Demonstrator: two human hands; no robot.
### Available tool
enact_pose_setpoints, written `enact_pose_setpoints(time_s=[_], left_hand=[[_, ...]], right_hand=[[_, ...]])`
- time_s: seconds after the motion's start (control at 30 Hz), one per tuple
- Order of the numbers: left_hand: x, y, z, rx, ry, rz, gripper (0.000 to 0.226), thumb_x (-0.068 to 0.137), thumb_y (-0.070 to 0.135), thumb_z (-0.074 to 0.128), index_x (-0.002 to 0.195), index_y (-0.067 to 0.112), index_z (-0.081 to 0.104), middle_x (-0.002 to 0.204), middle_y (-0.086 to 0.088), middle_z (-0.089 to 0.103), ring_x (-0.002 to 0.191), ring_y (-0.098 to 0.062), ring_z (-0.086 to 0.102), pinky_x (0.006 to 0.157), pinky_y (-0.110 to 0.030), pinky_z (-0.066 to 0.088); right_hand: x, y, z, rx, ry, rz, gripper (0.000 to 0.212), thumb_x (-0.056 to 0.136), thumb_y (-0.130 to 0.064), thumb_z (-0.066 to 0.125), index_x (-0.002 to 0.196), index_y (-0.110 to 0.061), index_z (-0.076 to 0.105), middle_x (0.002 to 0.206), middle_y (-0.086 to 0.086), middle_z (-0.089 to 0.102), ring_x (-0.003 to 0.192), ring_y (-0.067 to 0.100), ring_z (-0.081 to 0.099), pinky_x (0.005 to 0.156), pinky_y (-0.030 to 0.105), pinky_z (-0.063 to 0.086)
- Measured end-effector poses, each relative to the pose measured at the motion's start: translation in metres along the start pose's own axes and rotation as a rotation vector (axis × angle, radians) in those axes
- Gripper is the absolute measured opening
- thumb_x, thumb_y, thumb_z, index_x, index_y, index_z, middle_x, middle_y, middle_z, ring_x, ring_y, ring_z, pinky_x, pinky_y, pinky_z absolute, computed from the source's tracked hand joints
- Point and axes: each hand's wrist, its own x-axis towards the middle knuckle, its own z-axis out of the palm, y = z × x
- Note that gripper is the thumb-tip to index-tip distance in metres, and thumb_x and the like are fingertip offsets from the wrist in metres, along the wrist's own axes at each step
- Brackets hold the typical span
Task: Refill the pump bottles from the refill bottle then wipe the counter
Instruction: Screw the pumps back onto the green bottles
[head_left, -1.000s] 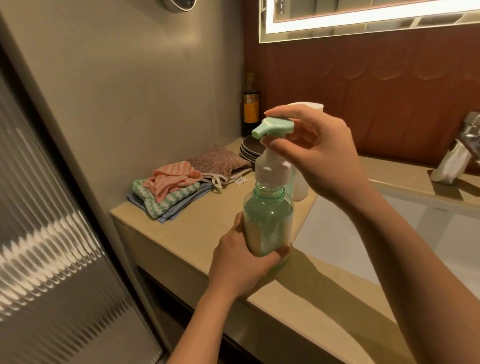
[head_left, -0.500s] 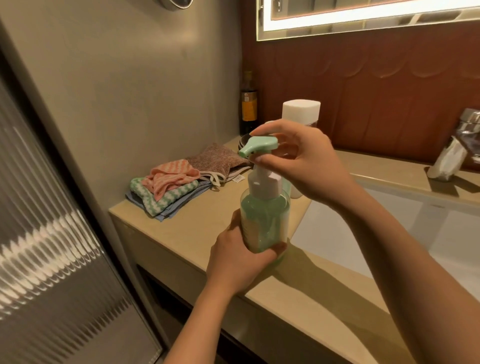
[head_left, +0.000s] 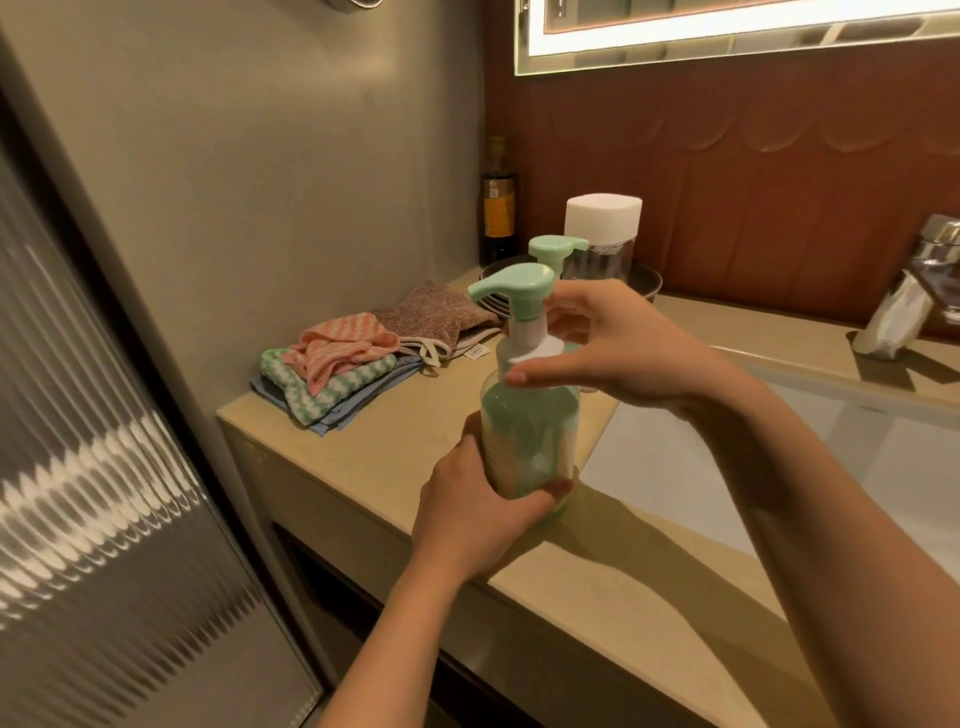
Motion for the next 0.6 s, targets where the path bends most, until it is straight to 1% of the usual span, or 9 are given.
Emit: enact_pose_setpoints(time_s=[0.07,0.13,0.2,0.3,0.33,0.4,0.47,0.6], left_hand=[[0.0,0.0,0.0,-0.031,0.008,-0.001,0.07,0.049,0.068,0.071,0.106,0.04,0.041,0.102,0.014,0.061,0.097,-0.012,0.059,0.084,-0.04,0.053],[0.0,0.001,0.001,-0.034,0.012,0.003,0.071,0.047,0.07,0.066,0.106,0.041,0.041,0.102,0.016,0.061,0.097,-0.011,0.06,0.083,-0.041,0.053],[-0.001,0.001,0.0,-0.009,0.013,0.005,0.07,0.048,0.069,0.066,0.106,0.038,0.042,0.1,0.017,0.059,0.095,-0.011,0.059,0.083,-0.04,0.053],[-0.001,0.001,0.001,0.0,0.013,0.004,0.066,0.054,0.064,0.072,0.105,0.031,0.046,0.095,0.017,0.058,0.092,-0.01,0.059,0.081,-0.039,0.055],[-0.001,0.001,0.001,-0.002,0.014,0.005,0.065,0.054,0.064,0.072,0.104,0.03,0.048,0.094,0.019,0.058,0.09,-0.009,0.059,0.08,-0.038,0.055],[-0.001,0.001,0.0,-0.014,0.015,0.016,0.07,0.05,0.068,0.068,0.106,0.032,0.048,0.093,0.02,0.058,0.089,-0.007,0.06,0.078,-0.037,0.056],[-0.001,0.001,0.001,-0.019,0.013,0.023,0.072,0.048,0.07,0.065,0.107,0.035,0.045,0.094,0.02,0.058,0.09,-0.006,0.06,0.079,-0.037,0.056],[-0.001,0.001,0.0,-0.012,0.011,0.012,0.068,0.051,0.068,0.068,0.104,0.031,0.048,0.093,0.019,0.058,0.09,-0.009,0.06,0.079,-0.037,0.056]], right_hand=[[0.001,0.0,0.004,-0.036,0.056,0.008,0.053,0.063,-0.034,0.08,0.109,-0.018,0.06,0.104,-0.004,0.065,0.099,0.009,0.059,0.091,0.031,0.049],[0.002,0.0,0.004,-0.038,0.079,0.013,0.053,0.062,-0.035,0.08,0.108,-0.017,0.061,0.103,-0.004,0.065,0.098,0.009,0.06,0.091,0.031,0.049],[0.001,0.0,0.001,-0.021,0.063,0.005,0.05,0.065,-0.033,0.08,0.11,-0.018,0.061,0.105,-0.006,0.066,0.1,0.006,0.06,0.092,0.027,0.048],[-0.002,-0.002,-0.004,0.042,0.032,-0.038,0.05,0.068,-0.026,0.078,0.115,-0.02,0.06,0.11,-0.01,0.065,0.103,0.001,0.06,0.092,0.015,0.045],[-0.003,-0.003,-0.006,0.072,0.034,-0.056,0.052,0.069,-0.024,0.078,0.117,-0.02,0.059,0.112,-0.01,0.065,0.105,0.0,0.059,0.094,0.014,0.044],[-0.004,-0.004,-0.009,0.134,0.054,-0.086,0.056,0.066,-0.025,0.076,0.119,-0.019,0.057,0.114,-0.009,0.064,0.107,0.001,0.059,0.098,0.019,0.043],[-0.005,-0.005,-0.011,0.169,0.059,-0.103,0.057,0.063,-0.029,0.075,0.117,-0.02,0.057,0.112,-0.01,0.065,0.107,0.003,0.06,0.1,0.023,0.043],[-0.002,0.0,-0.006,0.078,0.004,-0.059,0.055,0.065,-0.025,0.079,0.116,-0.02,0.059,0.113,-0.007,0.065,0.107,0.005,0.059,0.098,0.023,0.043]])
